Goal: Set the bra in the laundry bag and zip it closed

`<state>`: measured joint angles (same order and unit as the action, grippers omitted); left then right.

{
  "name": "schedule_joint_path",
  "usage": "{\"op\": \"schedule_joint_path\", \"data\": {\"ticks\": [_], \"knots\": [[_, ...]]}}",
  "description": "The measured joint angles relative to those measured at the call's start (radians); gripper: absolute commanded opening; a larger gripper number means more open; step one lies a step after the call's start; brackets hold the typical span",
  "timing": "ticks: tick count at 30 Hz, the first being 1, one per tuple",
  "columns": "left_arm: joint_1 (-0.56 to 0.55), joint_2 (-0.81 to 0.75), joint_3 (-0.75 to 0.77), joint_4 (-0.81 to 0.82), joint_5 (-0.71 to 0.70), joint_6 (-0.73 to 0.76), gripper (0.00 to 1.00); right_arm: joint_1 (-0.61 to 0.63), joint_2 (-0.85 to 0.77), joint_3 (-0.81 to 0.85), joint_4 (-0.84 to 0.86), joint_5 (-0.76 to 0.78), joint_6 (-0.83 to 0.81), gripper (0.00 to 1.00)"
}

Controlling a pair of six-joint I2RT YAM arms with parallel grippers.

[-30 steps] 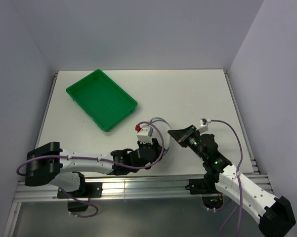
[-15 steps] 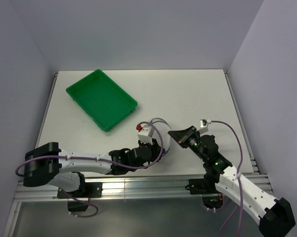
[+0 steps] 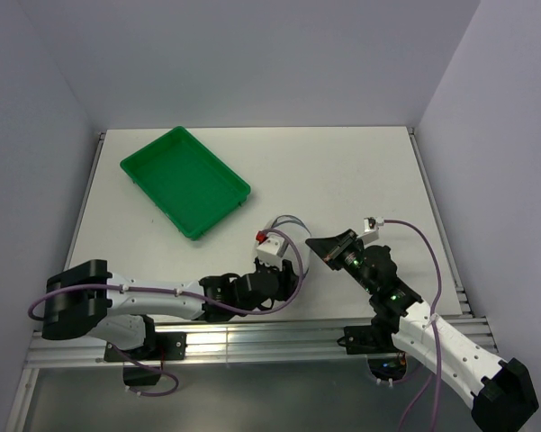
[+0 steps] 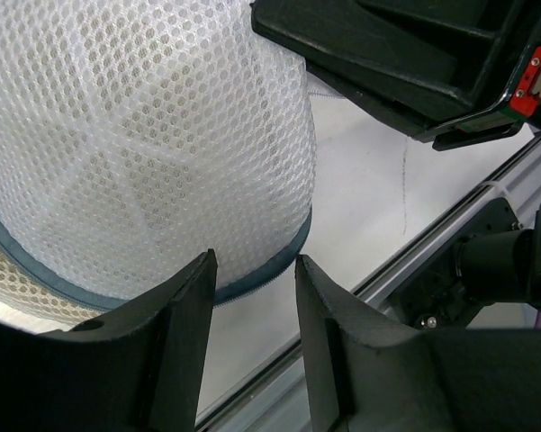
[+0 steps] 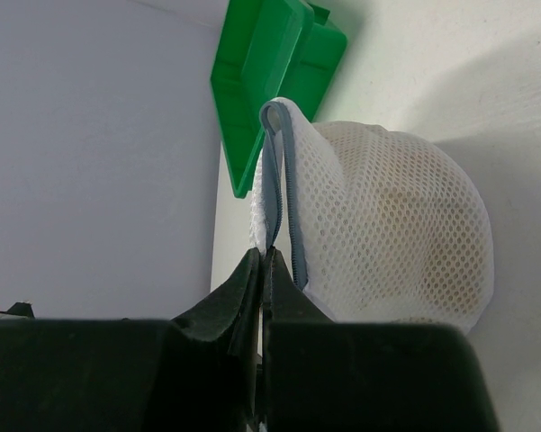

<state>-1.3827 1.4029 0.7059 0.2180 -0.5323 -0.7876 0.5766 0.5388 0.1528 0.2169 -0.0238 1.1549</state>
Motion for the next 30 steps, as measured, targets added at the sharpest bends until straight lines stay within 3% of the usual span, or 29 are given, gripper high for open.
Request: {"op": "schedule_joint_path", "data": {"ticks": [7,9,13,24,27,30], "knots": [[0.000,0.013,0.026,-0.031,-0.014,0.051,0.41,0.000,-0.001,0.000,0.000,0.000,0.000,0.00],[0.000,0.031,0.042,-0.044,-0.015,0.062,0.34,0.000,-0.001,0.000,0.000,-0.001,0.000,0.00],[0.000,0.060,0.064,-0.084,-0.045,0.071,0.00,0.000,-0.001,0.000,0.000,-0.010,0.000,0.00],[0.045,0.025,0.076,-0.171,-0.103,0.067,0.00,0.000,-0.026,-0.021,0.000,-0.011,0.001,0.00],[0.057,-0.014,0.056,-0.170,-0.104,0.069,0.00,0.000,-0.029,-0.030,0.000,-0.012,0.001,0.09],[0.068,-0.042,0.034,-0.162,-0.103,0.071,0.00,0.000,-0.034,-0.031,-0.006,-0.019,0.001,0.35]]}}
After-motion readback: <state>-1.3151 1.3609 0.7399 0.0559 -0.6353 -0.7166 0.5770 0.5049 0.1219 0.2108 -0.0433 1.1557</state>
